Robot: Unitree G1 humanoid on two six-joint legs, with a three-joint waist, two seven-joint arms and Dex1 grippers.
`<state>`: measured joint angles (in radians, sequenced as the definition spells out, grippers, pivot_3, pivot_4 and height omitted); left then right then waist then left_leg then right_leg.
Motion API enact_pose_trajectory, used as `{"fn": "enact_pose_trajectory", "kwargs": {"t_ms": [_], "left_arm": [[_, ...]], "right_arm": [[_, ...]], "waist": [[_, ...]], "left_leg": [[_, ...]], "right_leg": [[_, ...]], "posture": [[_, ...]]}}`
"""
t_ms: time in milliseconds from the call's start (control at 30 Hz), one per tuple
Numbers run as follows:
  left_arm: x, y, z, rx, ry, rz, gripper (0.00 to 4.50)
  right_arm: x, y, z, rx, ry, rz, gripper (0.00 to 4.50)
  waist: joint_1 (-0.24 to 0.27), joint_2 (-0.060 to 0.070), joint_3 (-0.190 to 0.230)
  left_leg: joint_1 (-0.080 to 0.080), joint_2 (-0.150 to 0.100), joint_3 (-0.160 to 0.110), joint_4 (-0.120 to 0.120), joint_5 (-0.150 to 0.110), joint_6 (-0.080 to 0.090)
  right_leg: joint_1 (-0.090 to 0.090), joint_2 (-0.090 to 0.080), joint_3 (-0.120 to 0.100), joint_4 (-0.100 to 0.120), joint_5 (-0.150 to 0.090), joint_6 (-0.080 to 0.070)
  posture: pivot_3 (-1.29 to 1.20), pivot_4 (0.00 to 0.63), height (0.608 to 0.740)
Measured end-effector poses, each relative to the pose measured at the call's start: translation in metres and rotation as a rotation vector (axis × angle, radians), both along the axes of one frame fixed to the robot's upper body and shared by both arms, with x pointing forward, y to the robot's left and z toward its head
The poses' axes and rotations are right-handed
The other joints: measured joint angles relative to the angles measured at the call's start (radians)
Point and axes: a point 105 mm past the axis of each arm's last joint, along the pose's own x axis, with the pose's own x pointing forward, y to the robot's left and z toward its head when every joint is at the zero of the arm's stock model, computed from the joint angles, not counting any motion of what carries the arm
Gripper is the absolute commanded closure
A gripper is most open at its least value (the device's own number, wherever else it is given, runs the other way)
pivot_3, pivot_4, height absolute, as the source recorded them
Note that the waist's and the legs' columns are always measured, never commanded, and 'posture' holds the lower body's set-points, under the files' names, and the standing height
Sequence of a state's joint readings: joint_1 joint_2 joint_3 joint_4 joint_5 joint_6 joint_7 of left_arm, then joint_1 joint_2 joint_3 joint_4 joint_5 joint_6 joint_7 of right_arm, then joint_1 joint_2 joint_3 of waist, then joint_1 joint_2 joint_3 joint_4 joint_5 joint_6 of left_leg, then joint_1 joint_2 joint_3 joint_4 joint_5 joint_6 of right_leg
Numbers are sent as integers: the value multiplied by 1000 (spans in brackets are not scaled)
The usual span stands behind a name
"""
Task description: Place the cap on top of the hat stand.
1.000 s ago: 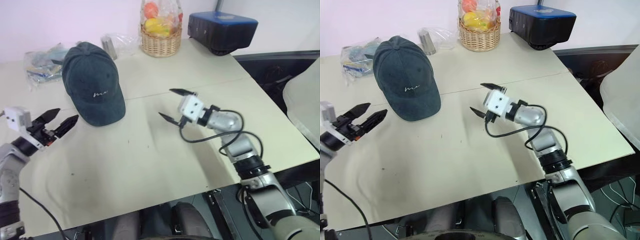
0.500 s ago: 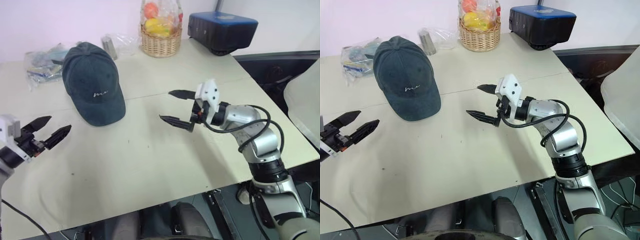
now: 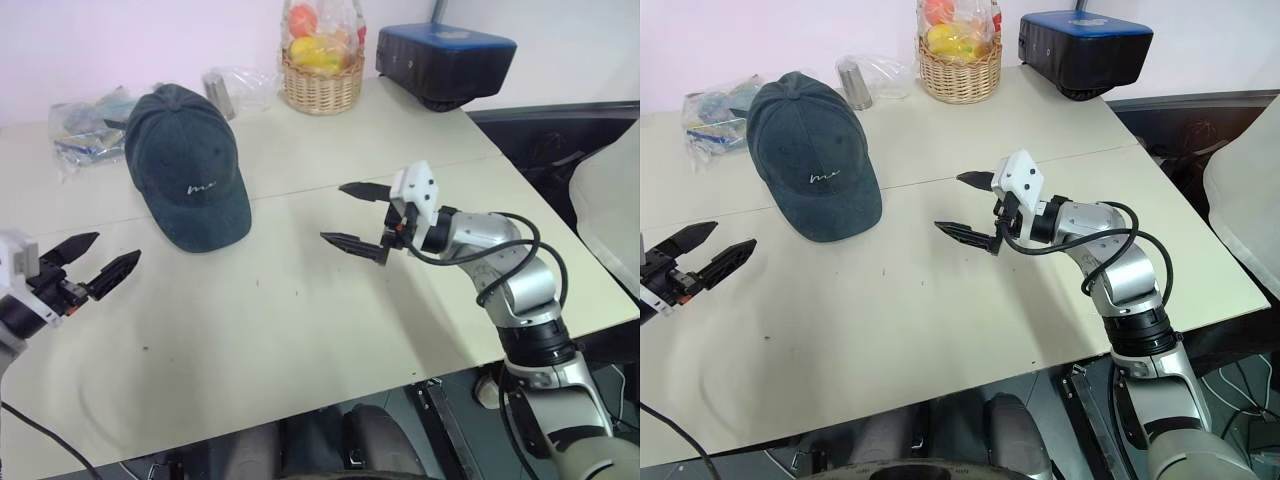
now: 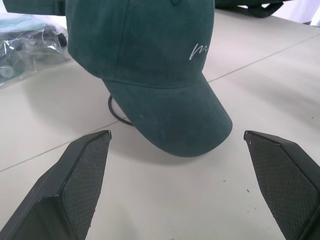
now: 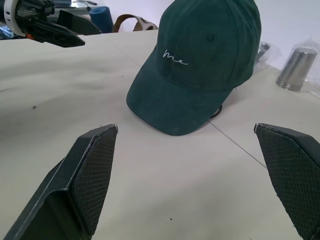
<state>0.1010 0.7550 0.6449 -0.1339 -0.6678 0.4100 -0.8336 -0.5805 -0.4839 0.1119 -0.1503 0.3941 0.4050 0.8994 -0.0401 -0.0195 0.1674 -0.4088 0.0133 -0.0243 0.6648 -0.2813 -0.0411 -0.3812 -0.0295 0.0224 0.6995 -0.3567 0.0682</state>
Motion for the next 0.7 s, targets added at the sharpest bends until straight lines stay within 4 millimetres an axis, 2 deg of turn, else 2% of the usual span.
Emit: {"fn": "enact_pose_trajectory", "kwargs": {"t_ms": [700], "left_arm": [[1, -6, 1, 6, -12, -11, 37]], "right_arm": [[6, -5, -4, -13, 8, -27, 0]], "waist": [[0, 0, 0]], "left_leg": [[0, 0, 0, 0, 0, 0]], "right_leg": [[0, 0, 0, 0, 0, 0]], "posture": [[0, 150, 740]]}}
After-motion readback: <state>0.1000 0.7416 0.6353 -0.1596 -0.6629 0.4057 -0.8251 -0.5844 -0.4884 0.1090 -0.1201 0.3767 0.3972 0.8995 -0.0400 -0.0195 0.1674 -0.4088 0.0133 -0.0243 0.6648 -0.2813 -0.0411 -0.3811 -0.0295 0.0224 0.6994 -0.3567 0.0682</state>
